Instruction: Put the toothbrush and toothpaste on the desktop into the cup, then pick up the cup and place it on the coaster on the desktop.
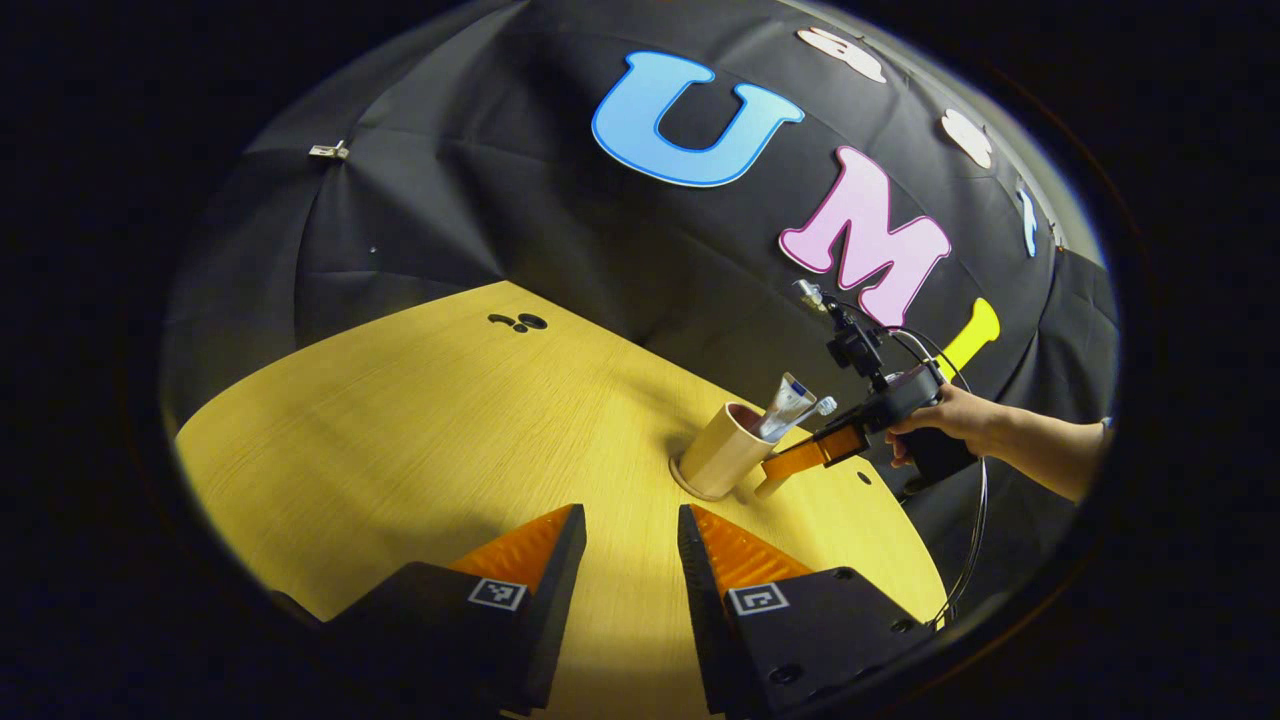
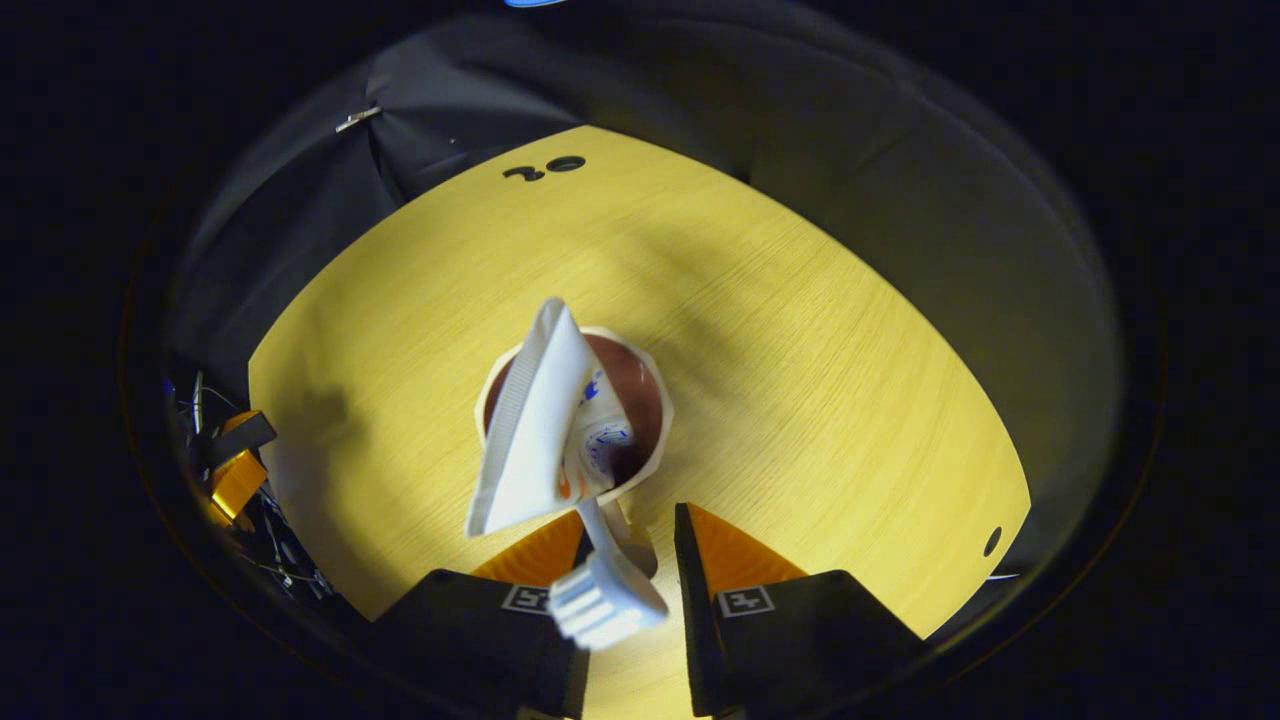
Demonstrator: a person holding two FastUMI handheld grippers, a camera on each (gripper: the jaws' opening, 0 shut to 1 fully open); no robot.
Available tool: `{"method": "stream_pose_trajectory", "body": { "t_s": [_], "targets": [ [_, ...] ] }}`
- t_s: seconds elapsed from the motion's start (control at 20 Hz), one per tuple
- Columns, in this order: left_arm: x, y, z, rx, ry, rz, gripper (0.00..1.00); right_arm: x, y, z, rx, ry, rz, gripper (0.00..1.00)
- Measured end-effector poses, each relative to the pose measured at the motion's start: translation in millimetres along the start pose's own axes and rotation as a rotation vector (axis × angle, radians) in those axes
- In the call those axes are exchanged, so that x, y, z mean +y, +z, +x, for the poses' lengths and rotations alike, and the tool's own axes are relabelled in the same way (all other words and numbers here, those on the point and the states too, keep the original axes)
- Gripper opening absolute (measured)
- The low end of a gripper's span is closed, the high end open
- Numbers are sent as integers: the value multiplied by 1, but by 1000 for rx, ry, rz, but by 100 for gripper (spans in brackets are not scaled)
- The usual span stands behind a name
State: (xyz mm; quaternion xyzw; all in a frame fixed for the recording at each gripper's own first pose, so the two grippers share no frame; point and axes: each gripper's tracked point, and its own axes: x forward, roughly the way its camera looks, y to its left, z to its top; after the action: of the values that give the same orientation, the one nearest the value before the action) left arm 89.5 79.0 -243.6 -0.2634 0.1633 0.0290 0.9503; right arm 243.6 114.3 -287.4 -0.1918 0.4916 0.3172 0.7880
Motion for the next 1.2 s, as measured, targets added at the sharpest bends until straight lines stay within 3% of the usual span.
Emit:
{"method": "stream_pose_trajectory", "body": {
  "t_s": [0.15,0.35,0.75,1.2],
  "targets": [
    [-9,9,-7,1,-11,14,59,1,7,-32,-43,22,38,46],
    [-27,34,-20,-6,-33,28,59,8,2,-78,-92,25,62,41],
    [-61,76,-52,-37,-97,67,59,31,3,-169,-260,40,107,42],
    [-120,91,-87,-57,-211,160,59,79,-10,-276,-557,50,173,39]
  ]
}}
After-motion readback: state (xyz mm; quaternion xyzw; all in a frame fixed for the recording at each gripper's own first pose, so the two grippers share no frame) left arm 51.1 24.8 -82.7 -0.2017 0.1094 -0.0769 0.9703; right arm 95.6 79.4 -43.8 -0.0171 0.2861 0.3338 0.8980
